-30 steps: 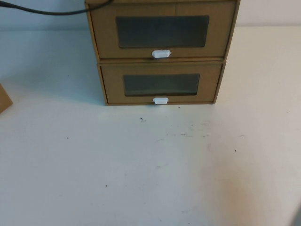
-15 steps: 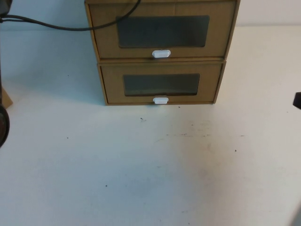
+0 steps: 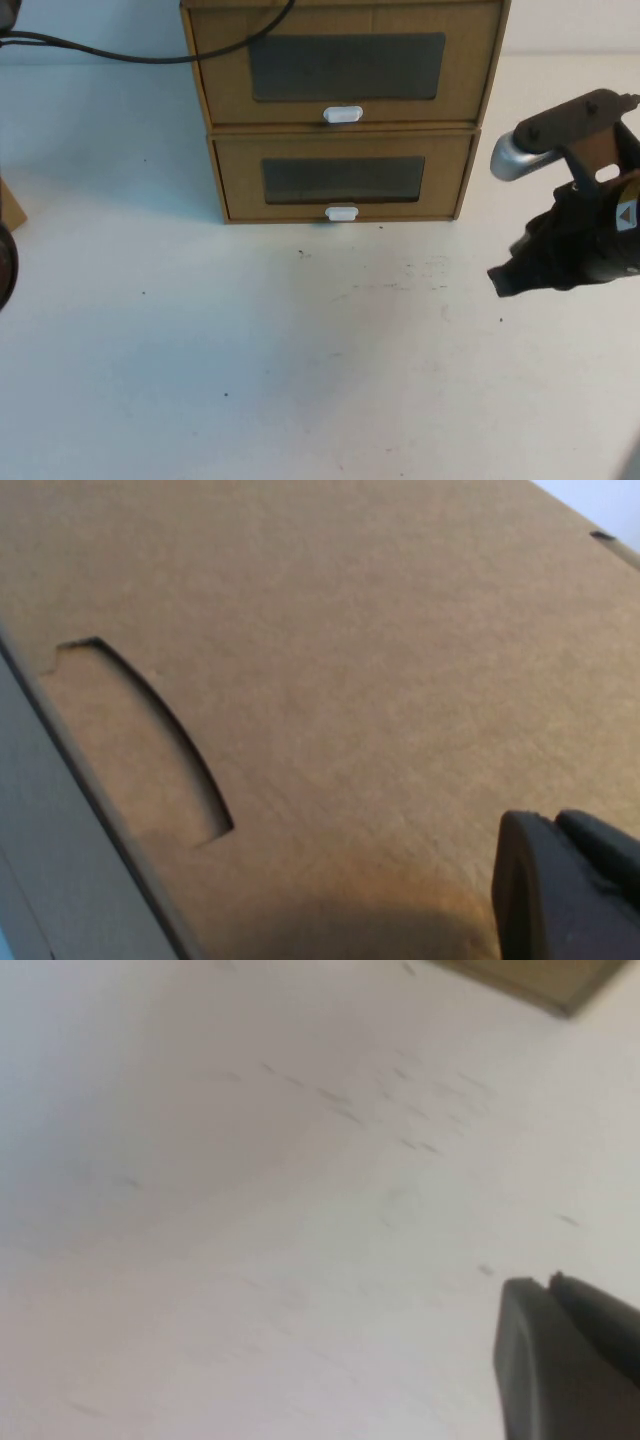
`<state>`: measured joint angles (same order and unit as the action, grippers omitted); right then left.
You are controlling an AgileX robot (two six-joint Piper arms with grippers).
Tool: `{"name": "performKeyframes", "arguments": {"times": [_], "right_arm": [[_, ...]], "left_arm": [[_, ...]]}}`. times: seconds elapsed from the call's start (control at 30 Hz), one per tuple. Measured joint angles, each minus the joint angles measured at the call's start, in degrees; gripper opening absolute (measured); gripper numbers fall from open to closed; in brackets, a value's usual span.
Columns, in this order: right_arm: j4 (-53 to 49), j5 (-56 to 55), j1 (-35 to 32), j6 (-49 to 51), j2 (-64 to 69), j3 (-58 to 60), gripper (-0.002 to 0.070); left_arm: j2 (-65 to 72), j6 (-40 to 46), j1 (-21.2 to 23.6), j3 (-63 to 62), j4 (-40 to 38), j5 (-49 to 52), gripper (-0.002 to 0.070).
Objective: Open the shoe box
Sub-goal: 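Pull the top drawer of the cardboard box fully open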
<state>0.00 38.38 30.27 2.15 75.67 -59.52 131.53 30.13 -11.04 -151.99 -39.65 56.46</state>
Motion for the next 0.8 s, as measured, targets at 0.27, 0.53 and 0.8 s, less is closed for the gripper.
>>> {"name": "performKeyframes", "arguments": {"times": [0.27,0.53,0.8], "right_arm": [[-25.1,9.7,3.3,20.7,3.8,-2.5,-0.0018],[-10.5,-20.2,1.6,35.5,4.0,0.8,-0.0018],[7.8,-35.5,-0.4,36.1,4.0,8.4,-0.0018]], "left_arm": [[0.0,0.0,0.0,0.0,-0.3,0.1,-0.0004],[0.0,0.0,0.0,0.0,-0.8,0.7,-0.0004],[0.0,0.0,0.0,0.0,-0.8,1.0,-0.0004]]}}
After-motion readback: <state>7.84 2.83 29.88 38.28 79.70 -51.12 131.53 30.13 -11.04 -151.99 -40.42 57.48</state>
